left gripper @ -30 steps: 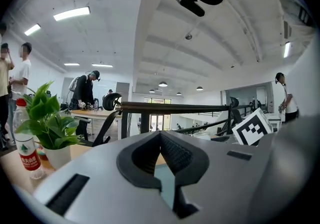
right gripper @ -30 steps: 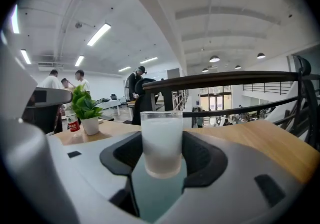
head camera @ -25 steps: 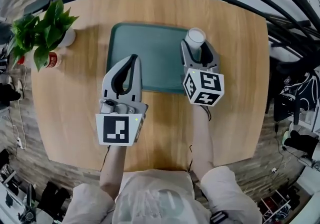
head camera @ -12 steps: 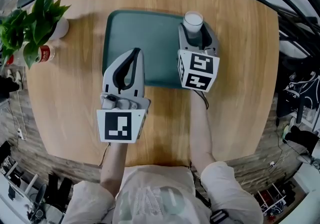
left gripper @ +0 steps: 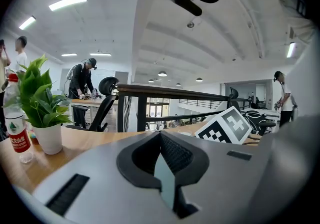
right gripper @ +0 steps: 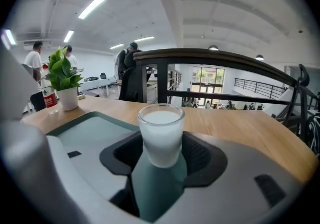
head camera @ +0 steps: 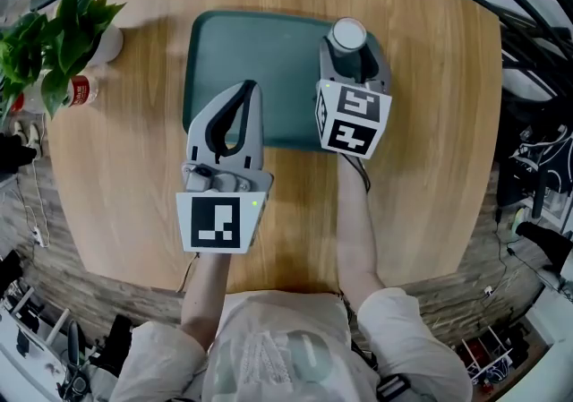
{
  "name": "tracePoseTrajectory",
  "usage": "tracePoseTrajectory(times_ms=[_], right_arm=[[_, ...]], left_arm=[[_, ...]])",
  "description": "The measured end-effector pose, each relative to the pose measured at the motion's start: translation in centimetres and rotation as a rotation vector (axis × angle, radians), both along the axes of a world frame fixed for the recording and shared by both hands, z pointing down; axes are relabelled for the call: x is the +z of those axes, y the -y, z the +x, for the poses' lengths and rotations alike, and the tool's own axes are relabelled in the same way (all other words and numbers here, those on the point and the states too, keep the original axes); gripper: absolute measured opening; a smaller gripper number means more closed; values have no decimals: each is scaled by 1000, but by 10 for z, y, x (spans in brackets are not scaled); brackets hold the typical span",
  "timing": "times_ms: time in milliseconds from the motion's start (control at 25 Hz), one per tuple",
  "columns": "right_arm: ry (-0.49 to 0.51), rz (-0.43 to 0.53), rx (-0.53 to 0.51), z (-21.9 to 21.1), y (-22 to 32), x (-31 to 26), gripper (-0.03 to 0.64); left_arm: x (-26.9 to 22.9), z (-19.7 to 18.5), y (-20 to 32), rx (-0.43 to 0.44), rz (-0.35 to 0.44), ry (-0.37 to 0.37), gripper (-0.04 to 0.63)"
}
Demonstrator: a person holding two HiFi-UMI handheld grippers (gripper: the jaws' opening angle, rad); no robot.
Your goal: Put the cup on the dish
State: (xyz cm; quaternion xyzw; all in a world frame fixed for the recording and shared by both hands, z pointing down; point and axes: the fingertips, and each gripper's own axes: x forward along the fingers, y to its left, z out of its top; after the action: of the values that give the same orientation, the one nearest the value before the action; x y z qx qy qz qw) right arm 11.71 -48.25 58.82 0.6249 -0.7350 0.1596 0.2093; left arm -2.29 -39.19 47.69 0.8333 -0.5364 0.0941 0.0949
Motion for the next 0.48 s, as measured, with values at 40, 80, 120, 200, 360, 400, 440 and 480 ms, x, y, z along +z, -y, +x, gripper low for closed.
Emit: tracePoseTrajectory(times_ms=[40,80,120,200,360,400,440,480], right_arm=[[8,-7,10,1,-1,1,253],[19,-13,21,2,-1,1,255],[30,-18,32,3,-1,1,255],[31,-27,46,5,0,1,255],[-12,6,37,5,1,-14,261],[-8,21,39,5,0,-21,265],[-4,39,43,6,0,-30,267],[-2,58,46,6,0,-40,267]], left_arm=[[-1,0,-1,-1,0,2,9],[-2,0,-1,-2,1,1,9],[-5,0,-2,-5,4,-2,9],[-11,-1,-4,-11,16,-7,9],[-29,-3,-9,-15,49,-6,9],[-34,-4,-11,-19,56,-6,9],[-39,-6,-13,-22,65,-7,9],[-45,-7,-15,-25,77,-9,9]])
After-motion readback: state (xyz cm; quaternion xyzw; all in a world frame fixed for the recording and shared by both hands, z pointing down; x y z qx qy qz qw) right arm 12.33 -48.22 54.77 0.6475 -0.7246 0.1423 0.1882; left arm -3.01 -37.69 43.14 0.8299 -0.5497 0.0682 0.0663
